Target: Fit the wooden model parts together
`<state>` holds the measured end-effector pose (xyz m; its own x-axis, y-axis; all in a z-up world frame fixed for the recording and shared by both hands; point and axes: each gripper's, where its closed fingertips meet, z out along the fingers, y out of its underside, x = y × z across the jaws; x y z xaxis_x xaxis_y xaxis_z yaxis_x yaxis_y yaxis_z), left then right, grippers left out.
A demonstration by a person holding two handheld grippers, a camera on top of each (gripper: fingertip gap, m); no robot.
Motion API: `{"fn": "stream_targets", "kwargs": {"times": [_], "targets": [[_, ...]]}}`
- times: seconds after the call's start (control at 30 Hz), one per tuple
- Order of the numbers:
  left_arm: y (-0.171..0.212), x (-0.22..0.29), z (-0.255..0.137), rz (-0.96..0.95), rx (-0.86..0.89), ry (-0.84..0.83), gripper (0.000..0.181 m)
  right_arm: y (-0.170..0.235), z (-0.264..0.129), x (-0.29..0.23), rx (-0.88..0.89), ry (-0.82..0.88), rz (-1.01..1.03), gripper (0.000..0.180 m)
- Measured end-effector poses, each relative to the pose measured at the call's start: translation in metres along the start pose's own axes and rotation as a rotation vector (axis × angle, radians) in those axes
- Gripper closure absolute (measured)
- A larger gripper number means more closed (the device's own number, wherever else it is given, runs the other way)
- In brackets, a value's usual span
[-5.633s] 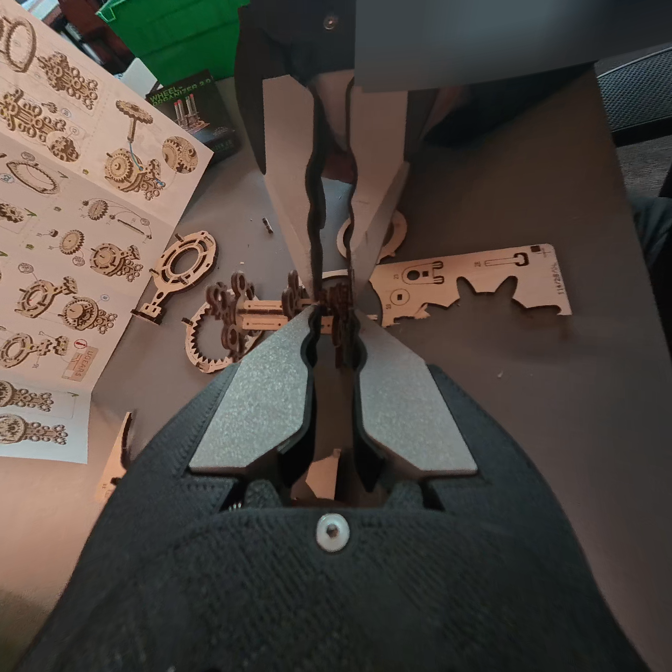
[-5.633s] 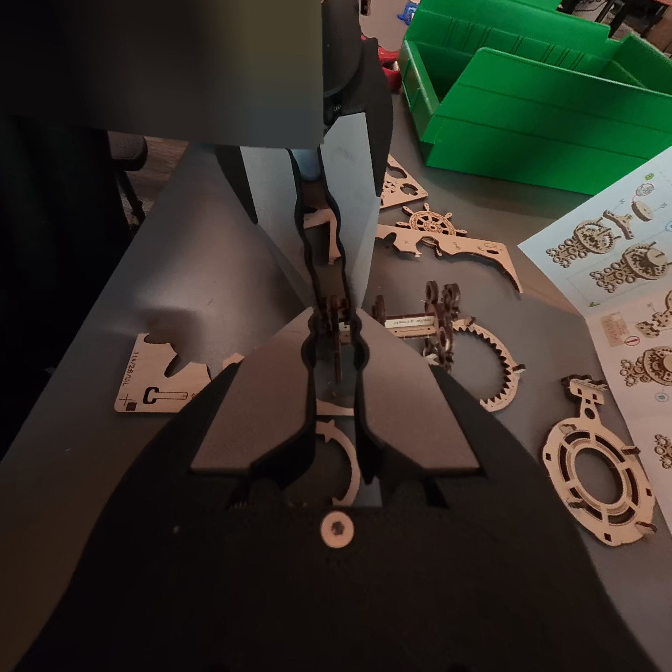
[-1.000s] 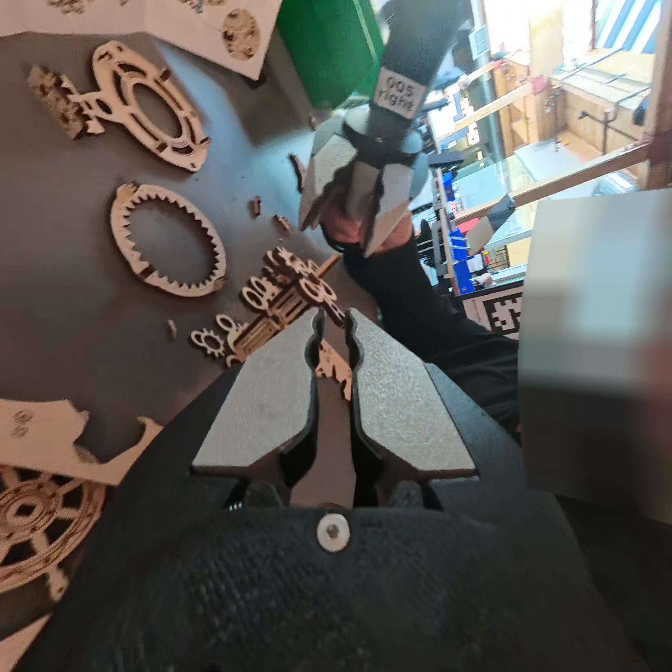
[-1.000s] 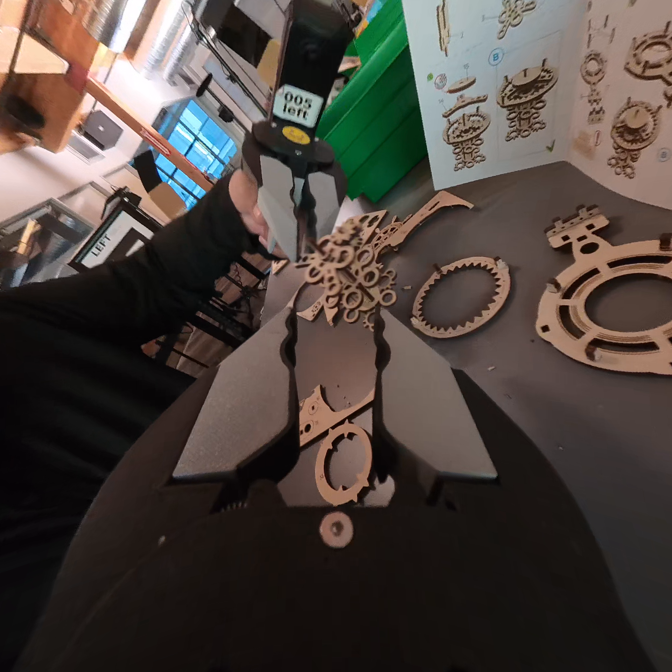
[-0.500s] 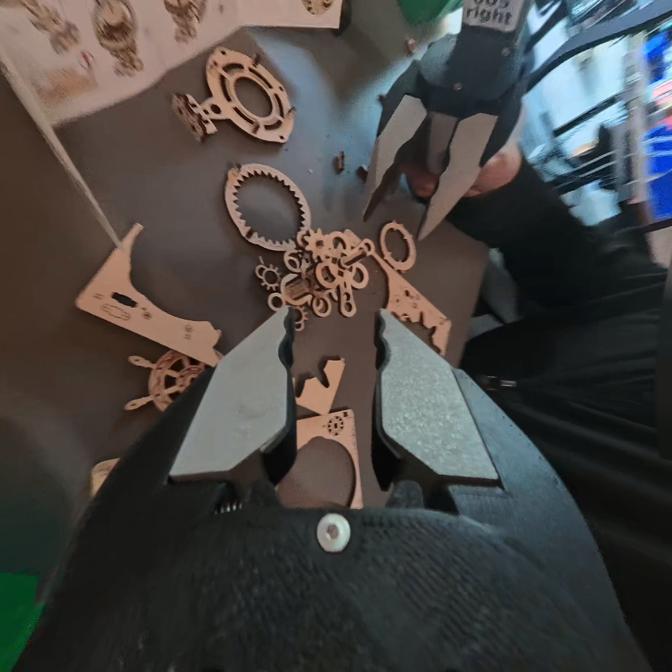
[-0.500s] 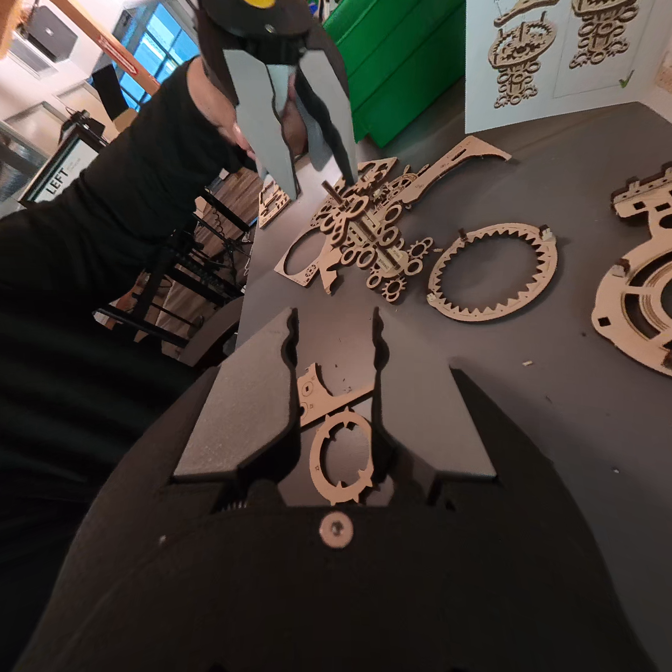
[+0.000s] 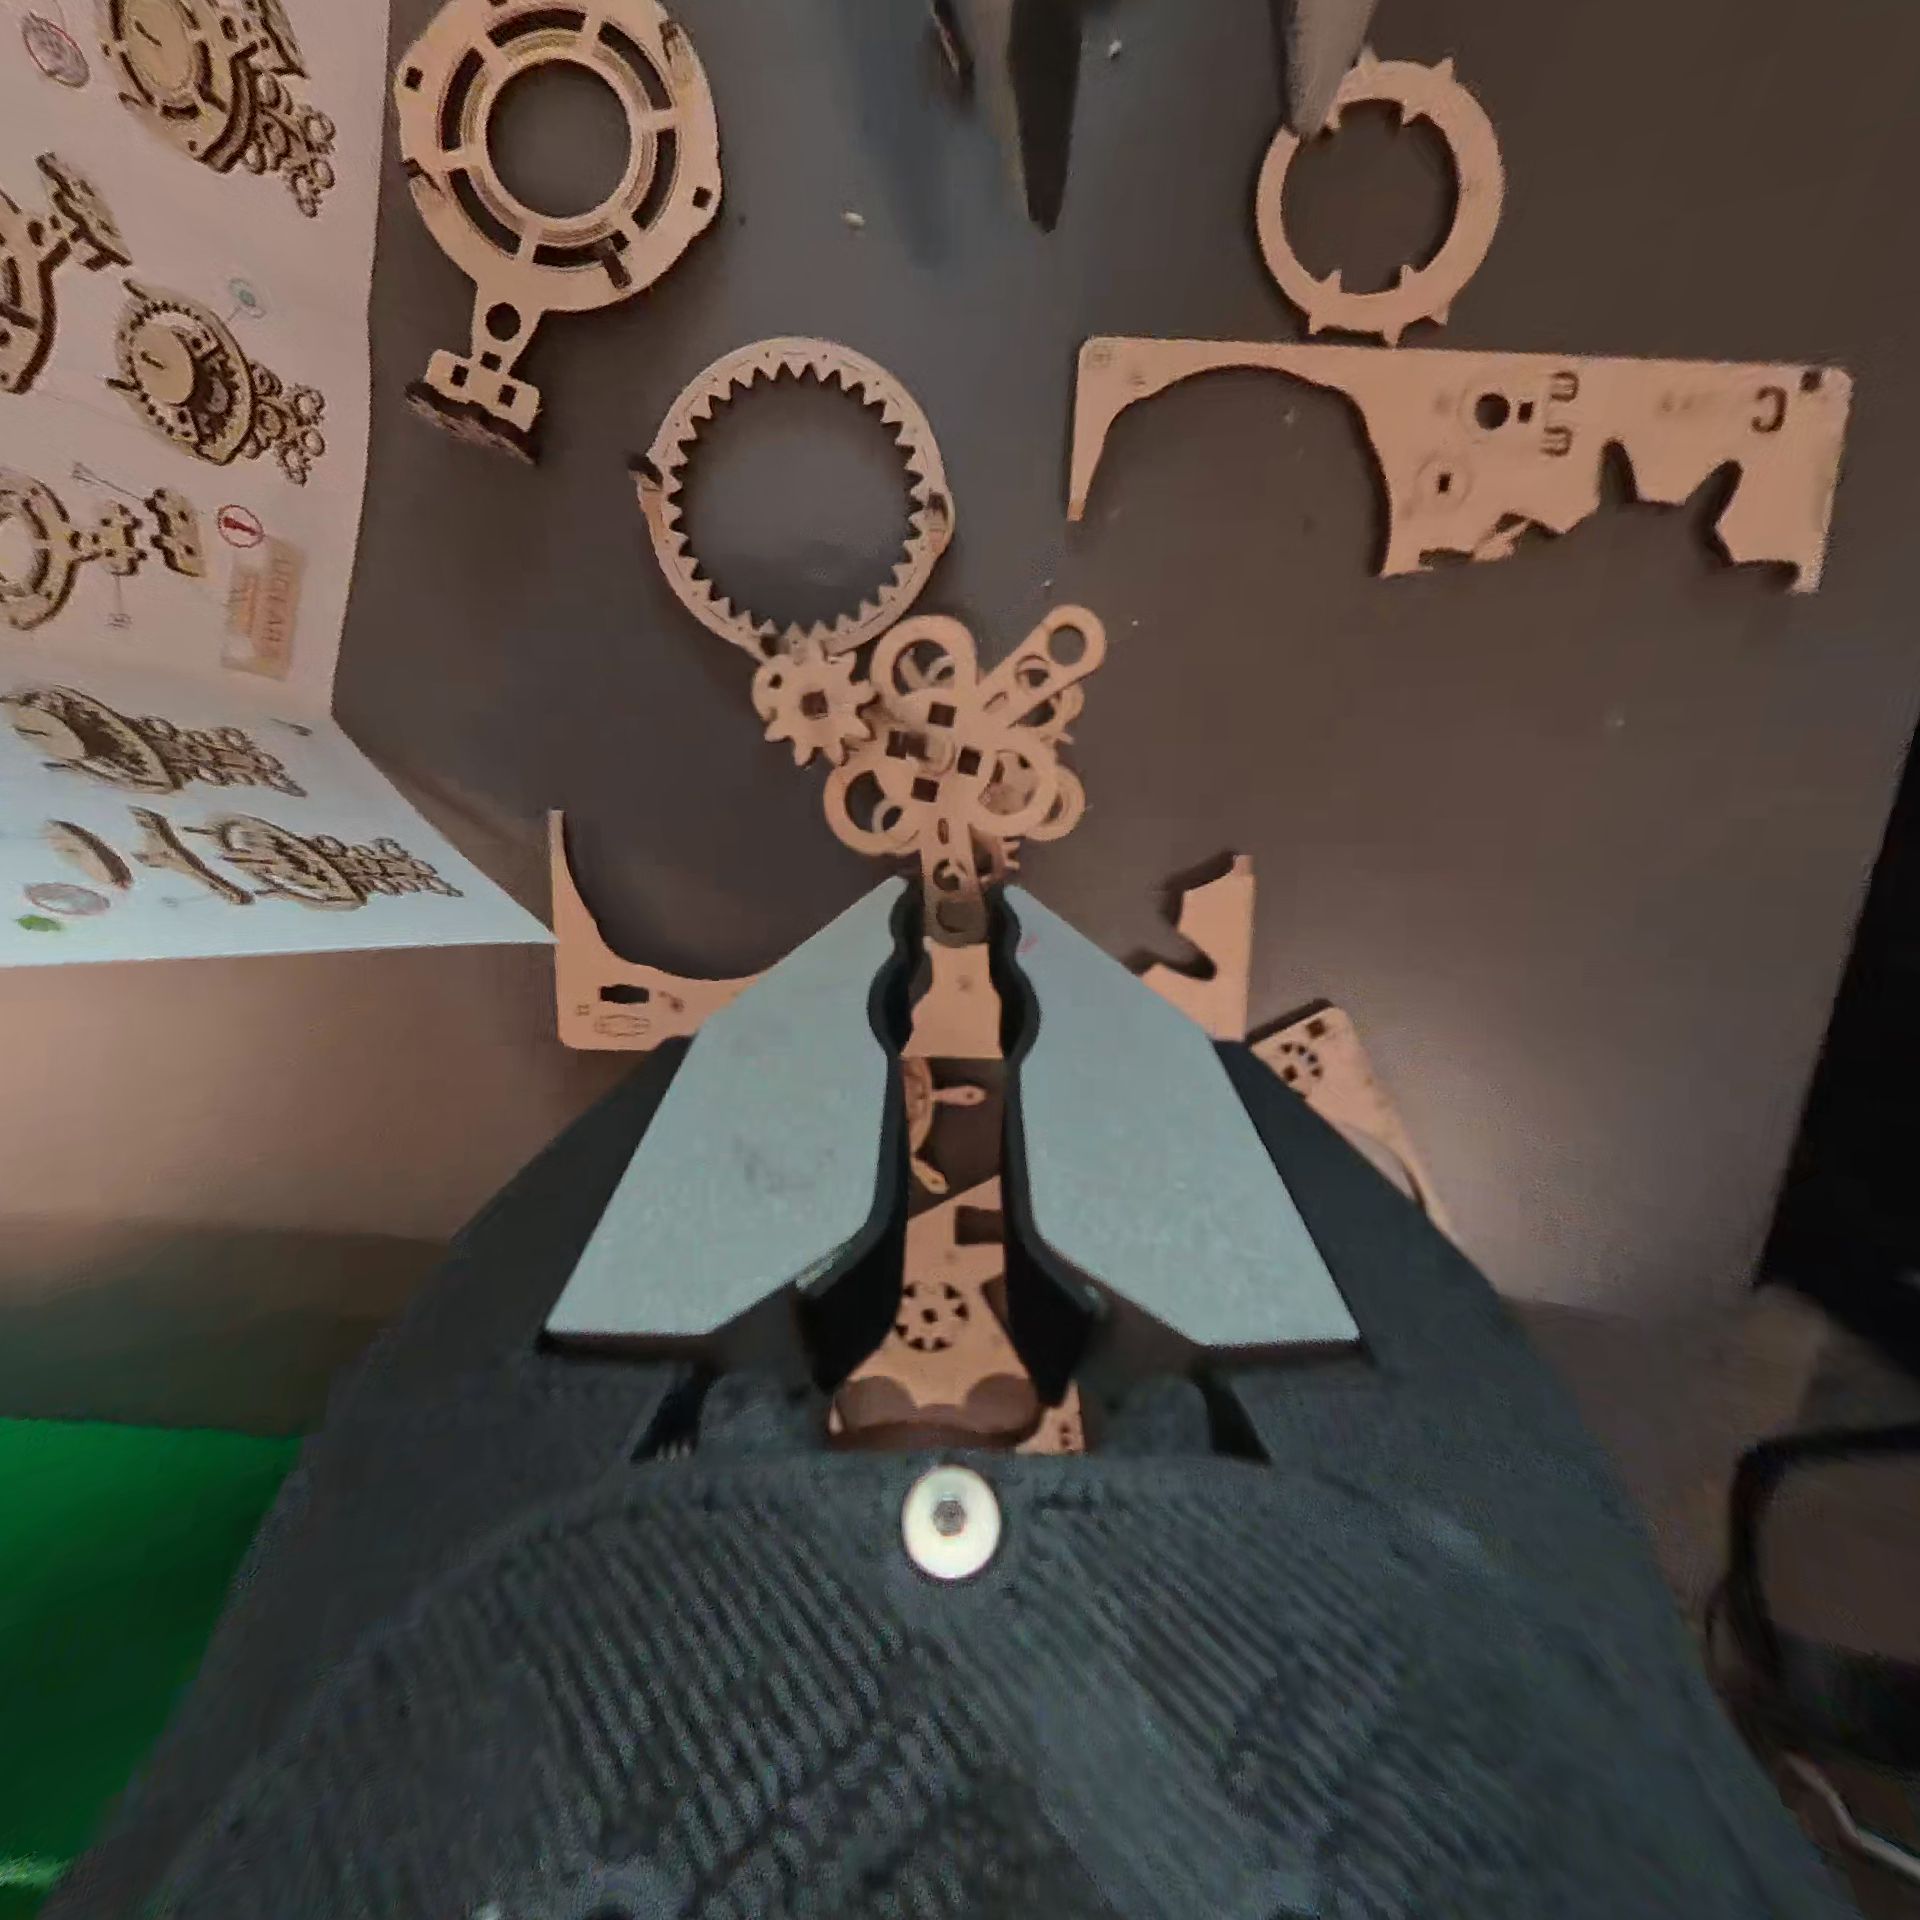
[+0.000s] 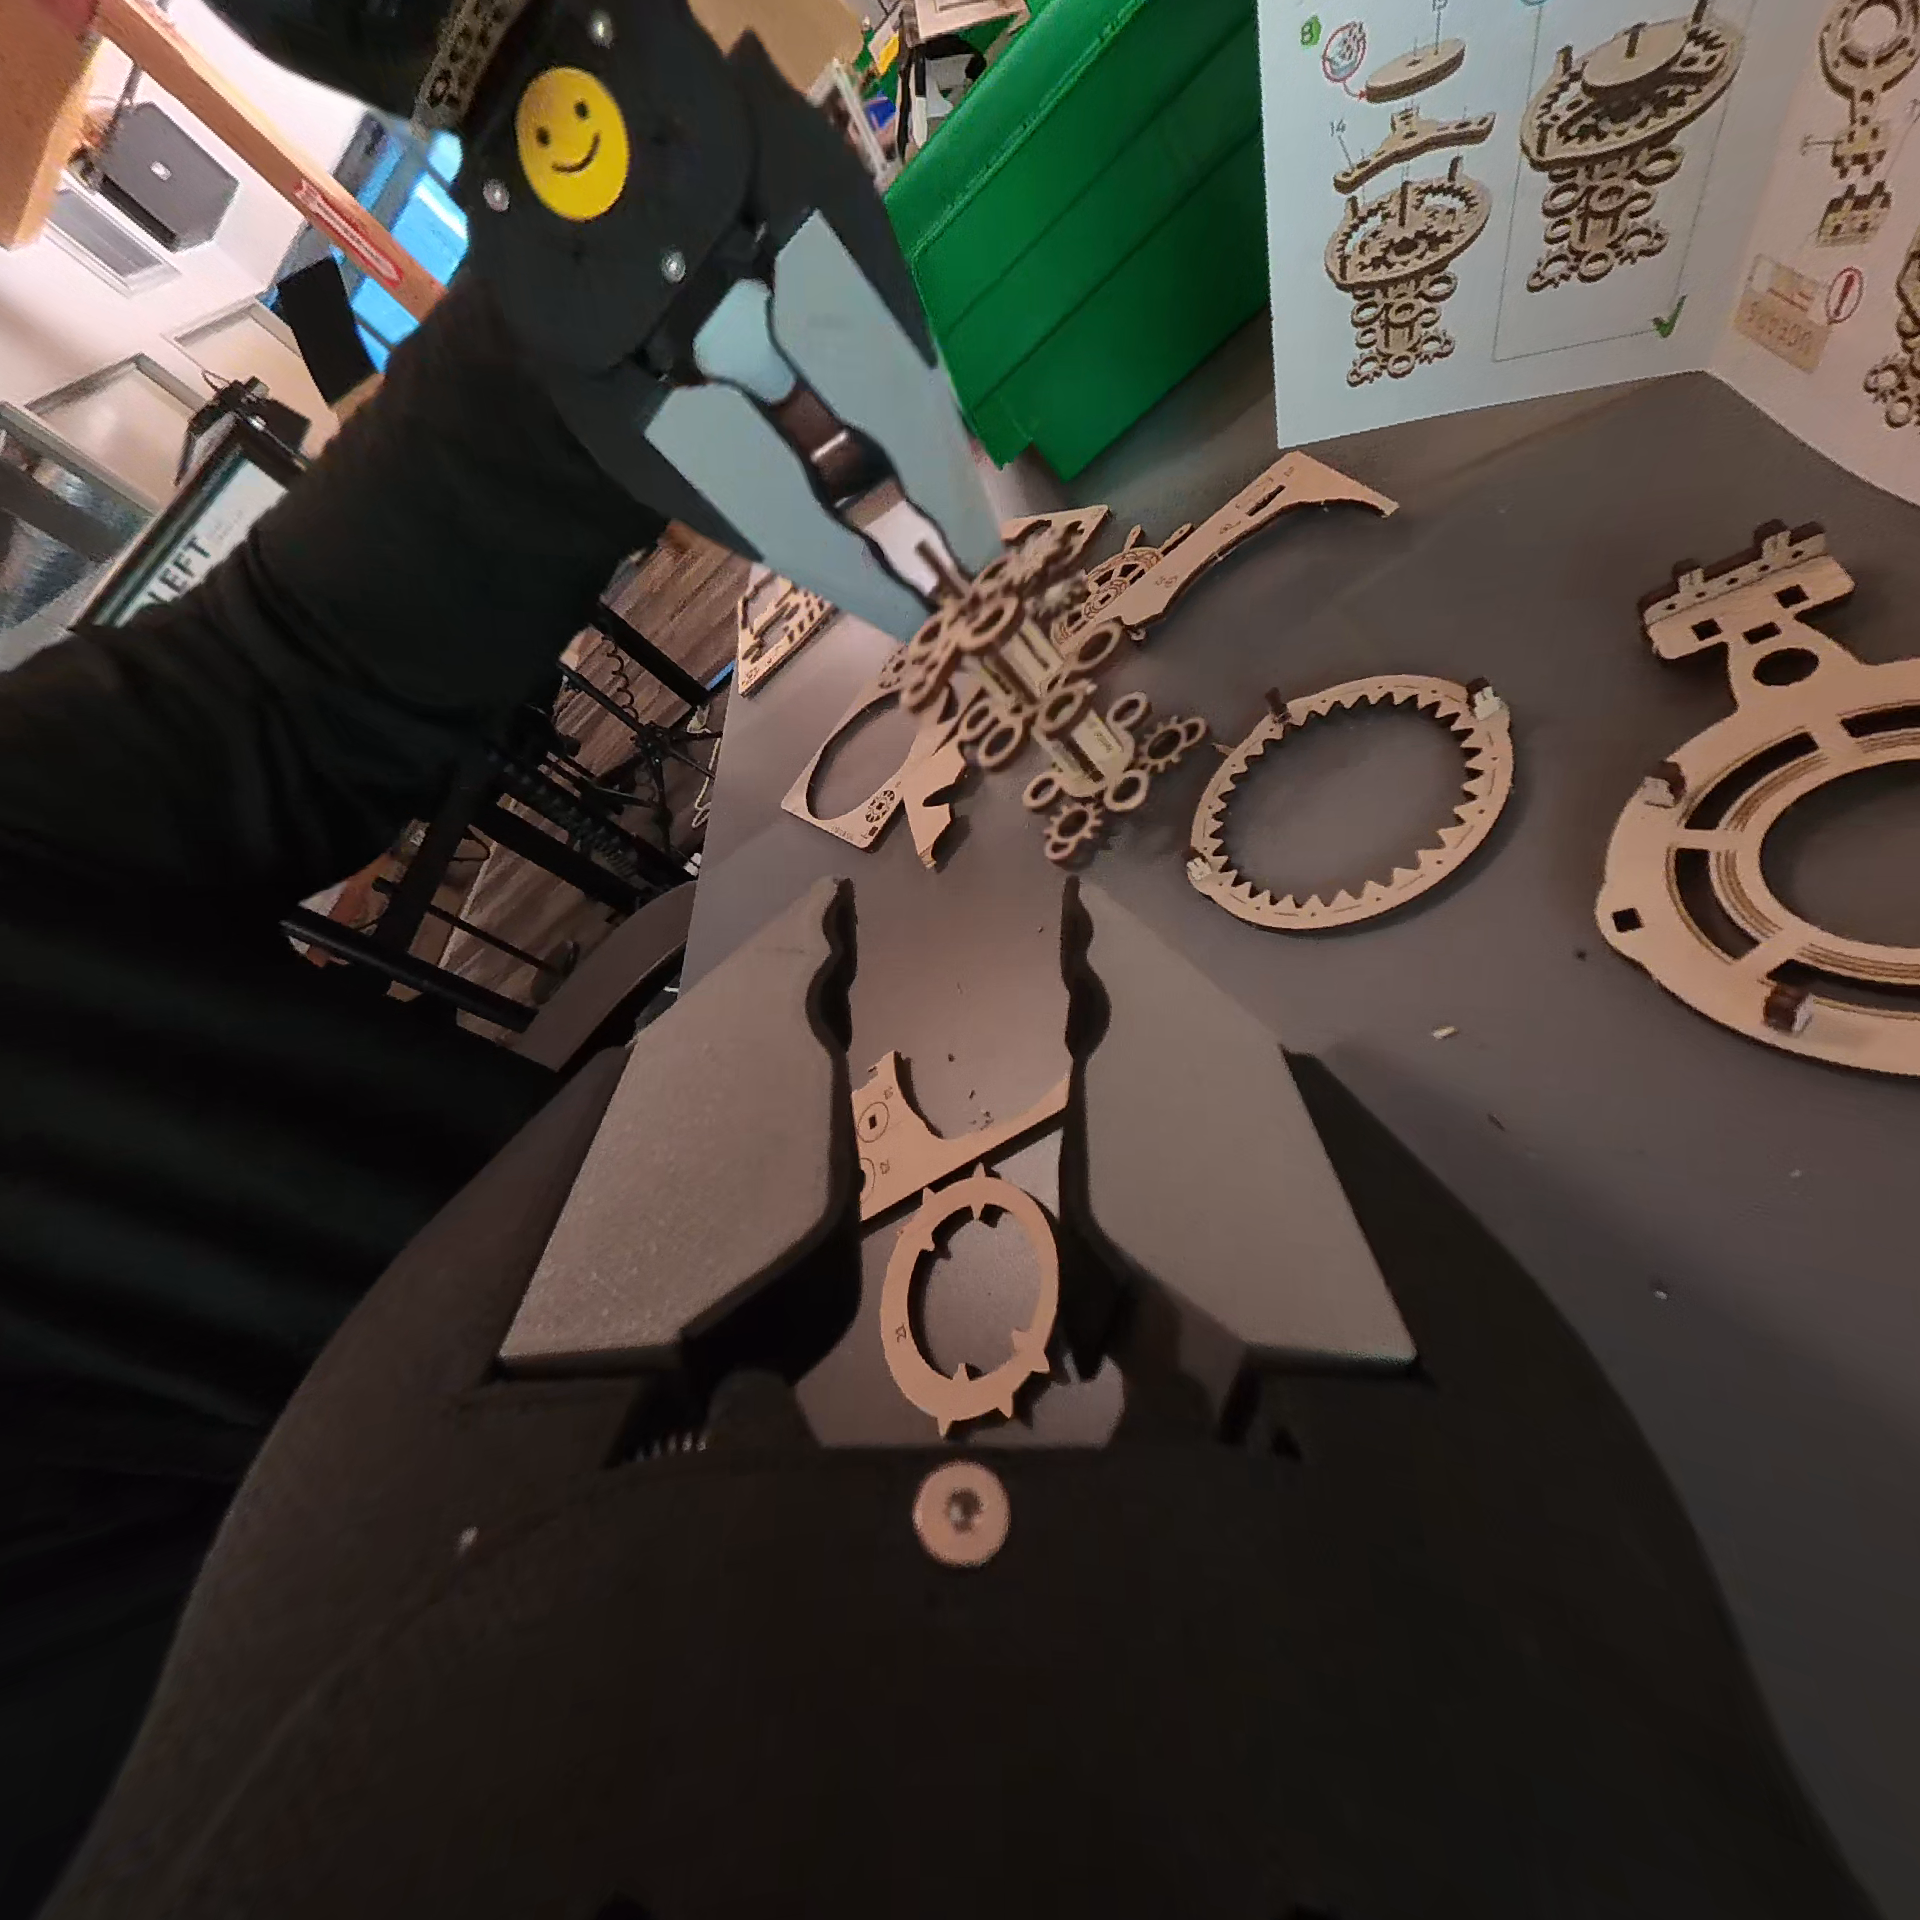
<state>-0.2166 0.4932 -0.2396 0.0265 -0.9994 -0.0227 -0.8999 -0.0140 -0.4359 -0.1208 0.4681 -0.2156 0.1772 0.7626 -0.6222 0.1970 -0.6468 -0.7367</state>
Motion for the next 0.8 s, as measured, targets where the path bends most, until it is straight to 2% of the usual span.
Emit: {"fn": "stream_targets", "kwargs": {"times": [0.07, 0.23, 0.37, 0.47, 0.8], "targets": [[0.003, -0.008, 0.001, 0.034, -0.012, 0.043, 0.164, 0.001, 0.0, 0.001, -0.006, 0.006, 0.0, 0.144], [0.006, -0.021, 0.005, 0.106, -0.022, 0.096, 0.174, -0.002, -0.003, -0.001, 0.003, 0.005, -0.009, 0.145], [0.003, -0.028, 0.009, 0.09, -0.063, 0.064, 0.149, -0.004, -0.006, -0.003, 0.012, -0.005, -0.004, 0.145], [0.004, -0.031, 0.007, 0.061, -0.08, 0.045, 0.139, -0.002, -0.006, -0.002, 0.008, -0.005, -0.001, 0.145], [0.015, -0.025, -0.05, 0.028, -0.01, -0.104, 0.123, -0.013, -0.017, 0.004, 0.066, 0.028, -0.016, 0.145]]}}
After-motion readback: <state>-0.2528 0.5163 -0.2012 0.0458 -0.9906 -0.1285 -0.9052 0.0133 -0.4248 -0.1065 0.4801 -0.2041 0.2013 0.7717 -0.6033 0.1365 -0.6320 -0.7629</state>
